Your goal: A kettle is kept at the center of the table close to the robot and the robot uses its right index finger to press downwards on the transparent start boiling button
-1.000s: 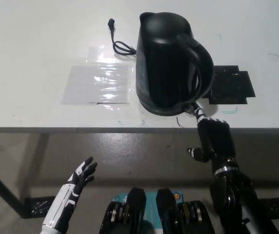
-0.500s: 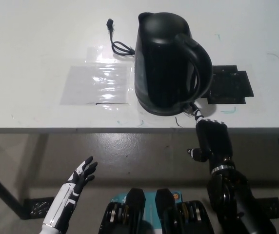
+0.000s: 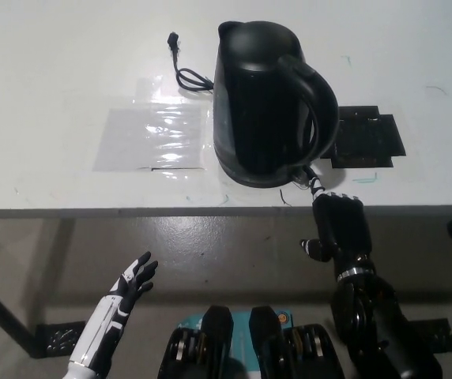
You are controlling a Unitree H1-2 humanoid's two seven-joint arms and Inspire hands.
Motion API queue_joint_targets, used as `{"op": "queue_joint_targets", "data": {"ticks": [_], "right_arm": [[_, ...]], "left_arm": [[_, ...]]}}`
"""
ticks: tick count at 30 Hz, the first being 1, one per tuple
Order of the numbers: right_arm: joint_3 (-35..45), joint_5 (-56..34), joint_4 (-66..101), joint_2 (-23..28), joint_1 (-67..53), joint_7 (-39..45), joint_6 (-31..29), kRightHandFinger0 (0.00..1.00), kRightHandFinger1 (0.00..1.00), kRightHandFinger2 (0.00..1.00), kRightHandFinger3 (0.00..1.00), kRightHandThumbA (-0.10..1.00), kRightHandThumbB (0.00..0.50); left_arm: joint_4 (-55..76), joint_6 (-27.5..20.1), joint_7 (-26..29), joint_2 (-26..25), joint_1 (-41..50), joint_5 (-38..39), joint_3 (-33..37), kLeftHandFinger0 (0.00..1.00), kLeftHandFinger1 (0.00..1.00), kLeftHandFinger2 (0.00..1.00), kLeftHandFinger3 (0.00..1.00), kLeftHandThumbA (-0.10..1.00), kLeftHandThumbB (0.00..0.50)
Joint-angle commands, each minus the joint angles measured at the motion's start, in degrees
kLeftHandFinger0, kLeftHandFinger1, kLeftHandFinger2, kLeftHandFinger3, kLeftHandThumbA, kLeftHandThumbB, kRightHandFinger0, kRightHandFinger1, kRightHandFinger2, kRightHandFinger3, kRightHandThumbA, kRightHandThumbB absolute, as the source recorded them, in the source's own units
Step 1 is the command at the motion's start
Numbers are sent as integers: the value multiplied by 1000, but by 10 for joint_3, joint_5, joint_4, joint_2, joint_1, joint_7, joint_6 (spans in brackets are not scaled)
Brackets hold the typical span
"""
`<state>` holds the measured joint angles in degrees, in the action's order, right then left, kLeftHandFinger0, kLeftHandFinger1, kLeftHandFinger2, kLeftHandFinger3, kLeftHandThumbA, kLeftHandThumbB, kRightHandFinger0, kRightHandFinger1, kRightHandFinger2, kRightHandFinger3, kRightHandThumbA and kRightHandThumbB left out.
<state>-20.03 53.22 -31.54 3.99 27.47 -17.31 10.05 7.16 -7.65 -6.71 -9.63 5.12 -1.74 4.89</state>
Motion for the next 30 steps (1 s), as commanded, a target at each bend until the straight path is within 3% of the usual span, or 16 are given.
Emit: {"op": "queue_joint_targets", "data": {"ticks": [1, 3, 5, 12, 13, 22, 30], "right_arm": [[-12, -10, -23, -2, 24, -6, -2, 0, 3, 58, 1000, 1000, 273], [-16, -13, -28, -2, 23, -8, -3, 0, 0, 65, 1000, 1000, 272], [-16, -19, -37, -4, 21, -15, -9, 0, 0, 1, 1000, 1000, 270], [-35, -12, -70, -4, 19, -24, -4, 0, 0, 35, 1000, 1000, 284], [-38, -13, -79, -4, 18, -28, -9, 0, 0, 3, 1000, 1000, 283], [-71, -8, -116, -3, 13, -45, -5, 0, 0, 48, 1000, 1000, 298], [-77, -13, -69, 13, -5, -32, 4, 0, 0, 0, 1000, 1000, 296]], "left_arm": [[19, -8, -6, -6, -7, -2, -3, 1000, 1000, 1000, 1000, 1000, 317], [19, -7, -6, -6, -7, -2, -3, 1000, 1000, 1000, 1000, 1000, 318], [17, -15, -6, -8, -8, -7, -2, 1000, 1000, 1000, 1000, 1000, 308], [16, -11, -9, -10, -10, -5, -1, 1000, 1000, 1000, 1000, 1000, 316], [16, -12, -7, -9, -10, -8, -2, 1000, 1000, 1000, 1000, 1000, 321], [15, -10, -10, -10, -9, -2, 0, 1000, 1000, 1000, 1000, 1000, 299], [15, -8, -11, -13, -11, -2, -1, 1000, 1000, 1000, 1000, 1000, 306]]}}
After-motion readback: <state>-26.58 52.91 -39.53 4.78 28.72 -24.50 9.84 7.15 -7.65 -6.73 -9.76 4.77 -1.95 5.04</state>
